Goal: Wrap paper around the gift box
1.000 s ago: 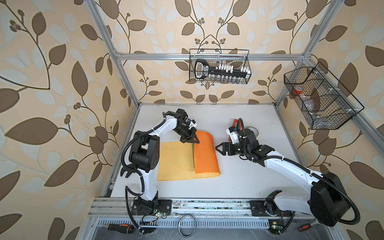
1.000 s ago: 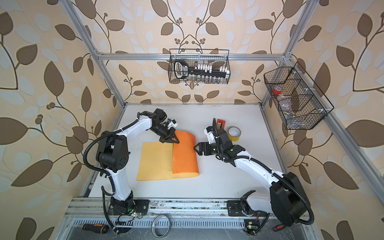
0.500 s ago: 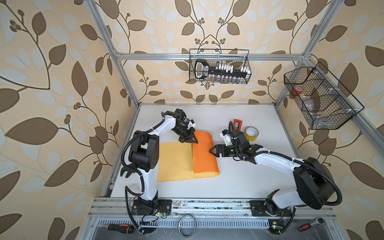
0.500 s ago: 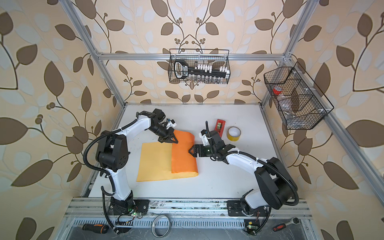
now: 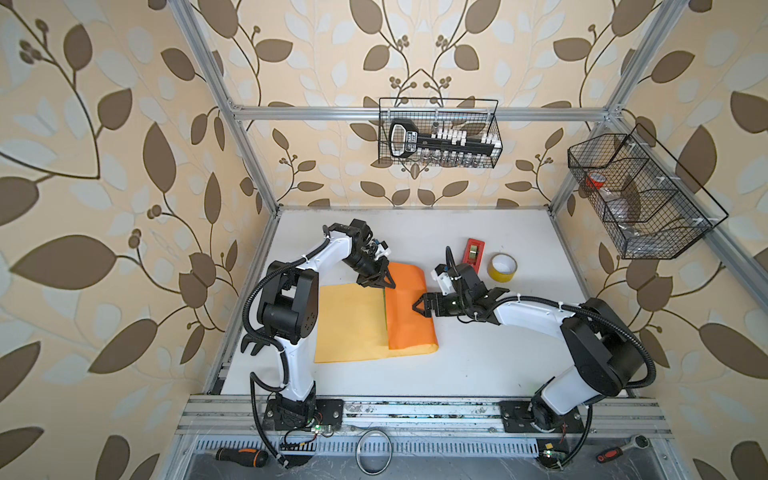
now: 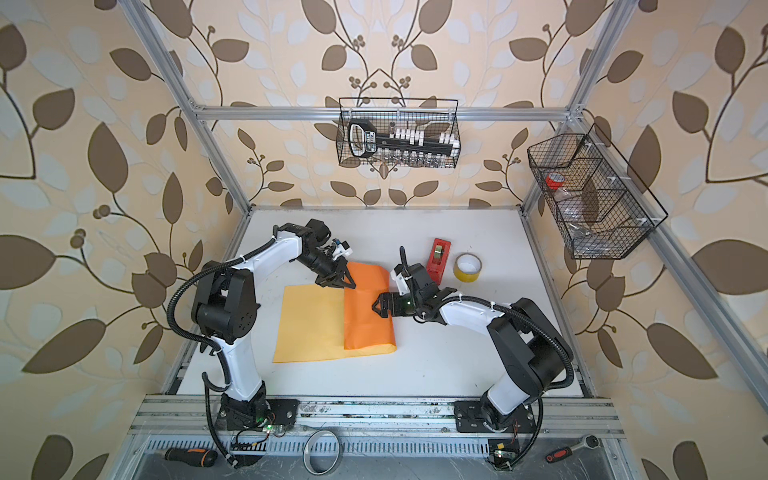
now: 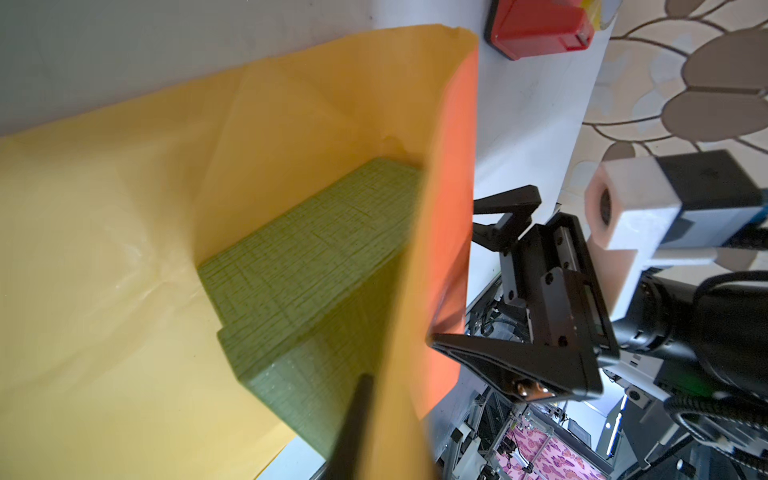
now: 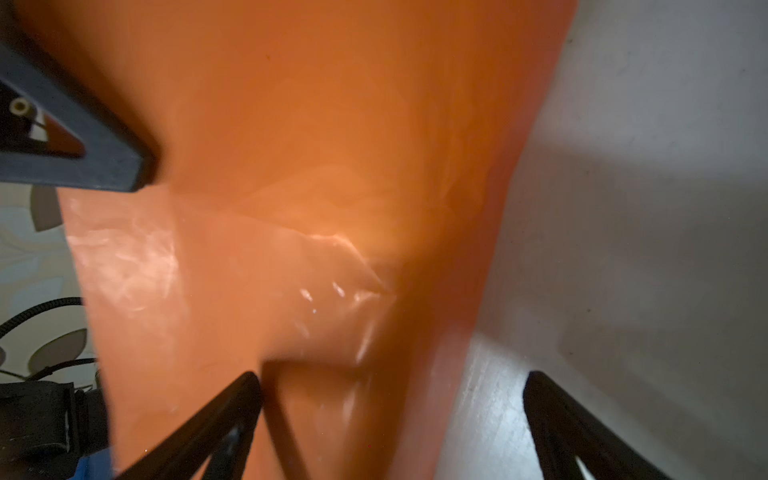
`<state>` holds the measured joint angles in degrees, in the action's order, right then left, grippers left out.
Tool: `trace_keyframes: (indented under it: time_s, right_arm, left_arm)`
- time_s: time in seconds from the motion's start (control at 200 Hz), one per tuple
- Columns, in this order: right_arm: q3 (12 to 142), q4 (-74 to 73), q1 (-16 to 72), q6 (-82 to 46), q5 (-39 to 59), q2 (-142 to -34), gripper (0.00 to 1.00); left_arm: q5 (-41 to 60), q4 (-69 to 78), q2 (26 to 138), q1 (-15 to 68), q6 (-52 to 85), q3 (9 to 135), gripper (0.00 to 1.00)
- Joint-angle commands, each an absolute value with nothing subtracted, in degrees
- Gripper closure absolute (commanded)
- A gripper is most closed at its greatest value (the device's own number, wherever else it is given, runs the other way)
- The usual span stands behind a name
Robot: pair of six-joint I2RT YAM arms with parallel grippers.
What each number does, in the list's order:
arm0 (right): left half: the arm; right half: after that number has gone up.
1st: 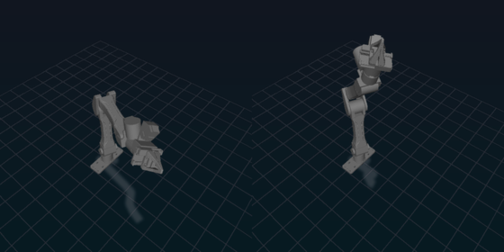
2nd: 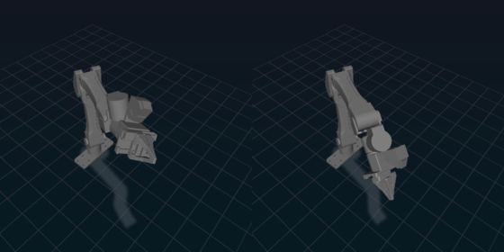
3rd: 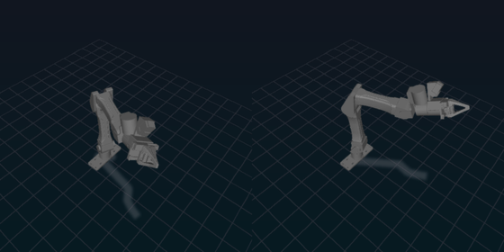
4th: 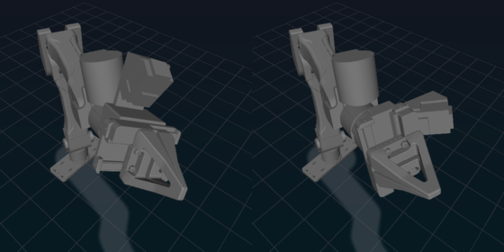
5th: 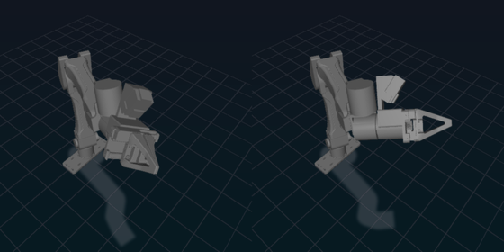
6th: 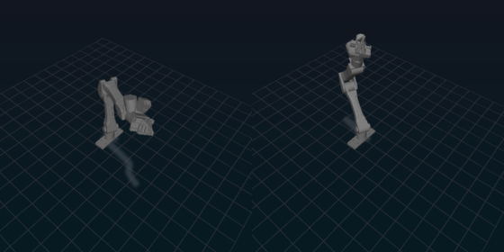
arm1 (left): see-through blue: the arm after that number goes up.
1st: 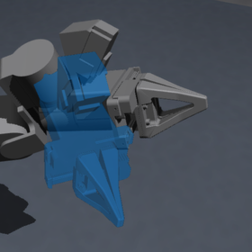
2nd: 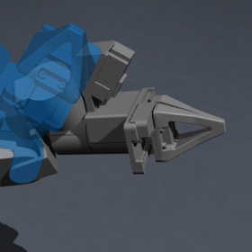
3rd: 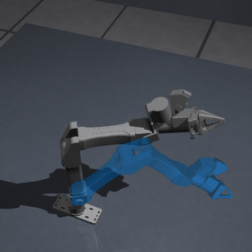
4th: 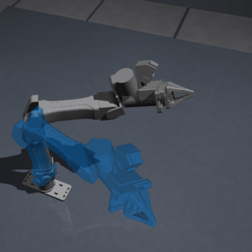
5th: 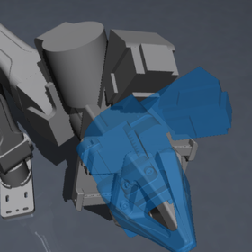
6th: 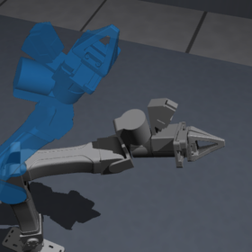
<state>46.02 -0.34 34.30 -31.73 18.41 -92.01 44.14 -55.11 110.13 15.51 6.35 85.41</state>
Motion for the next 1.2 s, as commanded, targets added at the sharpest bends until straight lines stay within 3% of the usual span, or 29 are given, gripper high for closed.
trace_keyframes:
  time_s: [0.0, 0.075, 0.22, 0.41, 0.655, 0.92, 1.195]
  right_arm:
    - [46.2, -0.7, 34.9, -31.4, 16.2, -93.1, 0.01]
    - [45.8, -1.0, 35.0, -31.5, 16.0, -93.5, 0.01]
    - [45.4, -1.4, 35.3, -31.6, 16.1, -94.4, 0.01]
    - [45.4, -1.6, 35.5, -31.5, 16.3, -95.1, 0.02]
    - [45.4, -1.5, 35.6, -31.4, 16.2, -95.3, 0.02]
    - [45.5, -0.5, 35.6, -31.0, 15.8, -94.2, 0.02]
    - [47.8, 2.8, 35.3, -29.0, 16.8, -91.7, 0.02]
  left_arm:
    - [41.4, -54.5, 106.8, 14.0, 8.6, 83.0, 0.67]
    - [40.2, -51.5, 104.0, 13.2, 11.4, 80.1, 0.57]
    - [37.8, -43.1, 97.2, 13.0, 18.7, 71.8, 0.29]
    - [39.6, -30.9, 93.2, 14.8, 28.0, 61.8, 0.13]
    - [42.4, -25.3, 96.3, 18.6, 31.2, 58.8, 0.16]
    - [40.8, -21.7, 96.8, 19.0, 33.4, 53.2, 0.4]
    - [40.3, -18.4, 96.4, 18.9, 33.7, 47.3, 0.54]
